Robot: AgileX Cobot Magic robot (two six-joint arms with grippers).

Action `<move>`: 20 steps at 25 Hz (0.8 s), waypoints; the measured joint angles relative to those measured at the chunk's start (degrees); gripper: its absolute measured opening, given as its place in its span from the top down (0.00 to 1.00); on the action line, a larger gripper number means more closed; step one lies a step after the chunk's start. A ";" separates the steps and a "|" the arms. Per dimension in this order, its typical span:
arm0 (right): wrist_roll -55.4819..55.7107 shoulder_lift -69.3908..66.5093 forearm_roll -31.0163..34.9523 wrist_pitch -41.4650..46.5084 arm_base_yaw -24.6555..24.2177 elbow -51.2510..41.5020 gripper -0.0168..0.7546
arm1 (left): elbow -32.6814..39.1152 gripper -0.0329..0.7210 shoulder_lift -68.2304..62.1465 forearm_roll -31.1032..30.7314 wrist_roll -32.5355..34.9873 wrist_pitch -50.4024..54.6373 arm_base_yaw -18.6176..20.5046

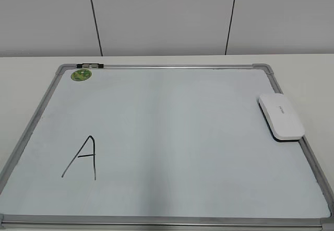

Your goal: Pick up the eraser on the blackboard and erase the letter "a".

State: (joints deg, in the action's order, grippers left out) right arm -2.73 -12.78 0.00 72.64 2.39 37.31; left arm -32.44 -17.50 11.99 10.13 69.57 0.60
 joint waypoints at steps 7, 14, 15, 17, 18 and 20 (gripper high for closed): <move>0.74 4.69 -3.75 -0.64 0.00 -6.94 0.22 | 2.38 0.41 0.80 -1.94 -0.12 -5.56 -0.38; 0.95 4.69 -1.21 -6.38 0.00 -9.26 0.22 | 3.06 0.41 0.80 -2.48 -0.35 -6.31 -0.38; 0.95 4.69 -1.21 -6.51 0.00 -9.26 0.22 | 3.06 0.41 0.80 -2.48 -0.35 -6.41 -0.38; 0.95 4.69 -1.11 -6.75 0.00 -9.26 0.22 | 3.06 0.41 0.80 -2.53 -0.43 -6.41 -0.38; 0.95 4.69 -1.11 -6.88 0.00 -9.26 0.22 | 3.06 0.41 0.80 -2.62 -0.43 -6.41 -0.38; 0.95 4.69 -1.11 -7.02 0.00 -9.26 0.22 | 3.06 0.41 0.80 -2.77 -0.47 -6.44 -0.38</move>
State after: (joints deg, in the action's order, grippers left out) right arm -1.78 -8.10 -1.11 65.62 2.39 28.05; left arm -29.37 -16.70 9.22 9.66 63.13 0.22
